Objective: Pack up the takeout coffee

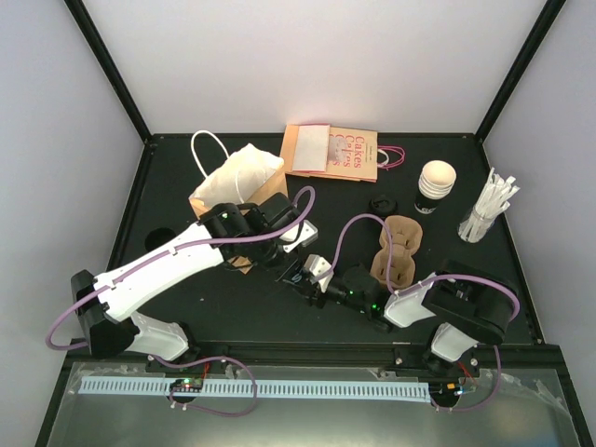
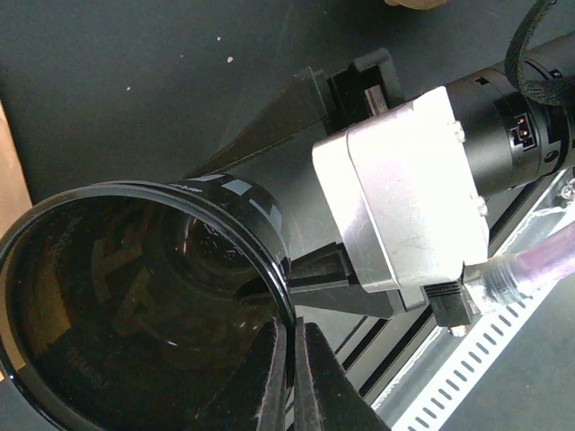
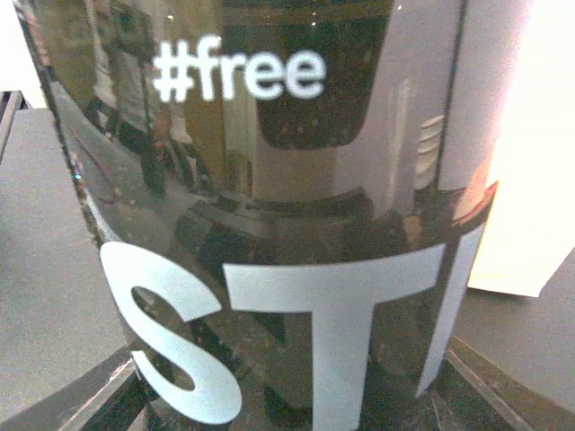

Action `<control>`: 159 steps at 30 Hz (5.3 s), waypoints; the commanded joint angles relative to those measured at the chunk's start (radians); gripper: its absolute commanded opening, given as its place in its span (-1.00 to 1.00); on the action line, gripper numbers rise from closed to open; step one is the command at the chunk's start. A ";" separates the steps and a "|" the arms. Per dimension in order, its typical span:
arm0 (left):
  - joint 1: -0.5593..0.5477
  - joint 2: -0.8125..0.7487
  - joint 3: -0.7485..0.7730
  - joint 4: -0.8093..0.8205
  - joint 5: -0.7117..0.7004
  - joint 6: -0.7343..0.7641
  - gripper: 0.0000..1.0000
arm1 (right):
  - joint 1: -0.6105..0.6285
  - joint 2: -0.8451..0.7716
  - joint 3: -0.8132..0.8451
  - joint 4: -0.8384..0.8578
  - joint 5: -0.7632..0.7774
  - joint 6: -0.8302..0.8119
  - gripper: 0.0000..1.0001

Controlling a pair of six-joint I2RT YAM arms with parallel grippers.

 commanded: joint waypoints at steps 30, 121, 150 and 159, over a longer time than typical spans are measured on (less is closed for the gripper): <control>0.020 -0.027 0.141 -0.148 -0.224 -0.032 -0.97 | 0.003 -0.008 -0.006 -0.056 0.077 -0.022 0.35; -0.009 0.216 0.401 -0.011 -0.332 0.129 -0.97 | -0.474 -0.634 0.376 -1.360 0.101 0.458 0.90; -0.137 0.706 0.496 0.012 -0.605 0.122 -0.97 | -0.637 -0.881 0.375 -1.559 0.482 0.718 1.00; -0.137 0.747 0.495 0.012 -0.587 0.114 -0.96 | -0.636 -0.928 0.368 -1.566 0.502 0.705 1.00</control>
